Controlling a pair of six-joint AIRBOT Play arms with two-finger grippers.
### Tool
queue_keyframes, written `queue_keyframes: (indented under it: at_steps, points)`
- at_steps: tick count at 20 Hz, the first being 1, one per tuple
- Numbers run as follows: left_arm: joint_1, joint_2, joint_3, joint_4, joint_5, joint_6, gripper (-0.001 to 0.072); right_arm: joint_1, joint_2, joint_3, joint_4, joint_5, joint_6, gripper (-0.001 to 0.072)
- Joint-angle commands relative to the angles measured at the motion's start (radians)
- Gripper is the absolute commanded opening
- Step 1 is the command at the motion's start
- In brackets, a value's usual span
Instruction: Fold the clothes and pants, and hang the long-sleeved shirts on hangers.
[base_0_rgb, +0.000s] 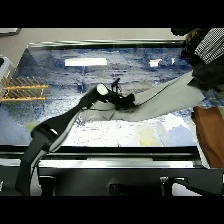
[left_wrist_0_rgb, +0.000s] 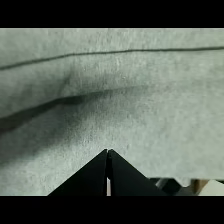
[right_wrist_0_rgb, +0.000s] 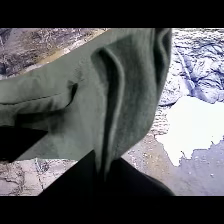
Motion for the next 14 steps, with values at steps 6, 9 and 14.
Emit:
queue_keyframes:
  at_steps: [6,9,14]
  points:
    - [-0.145,-0.106,0.004,-0.219,0.155,-0.032,0.0017,0.001,0.046,0.113,-0.003,0.099,0.029,0.0034]
    - [-0.113,-0.098,0.024,-0.218,0.068,0.01,0.0016,0.001,0.046,0.113,0.009,0.08,0.029,0.0034]
    - [0.083,0.073,0.024,0.004,-0.192,0.031,0.0015,0.012,0.038,0.112,0.152,0.062,0.059,0.0034]
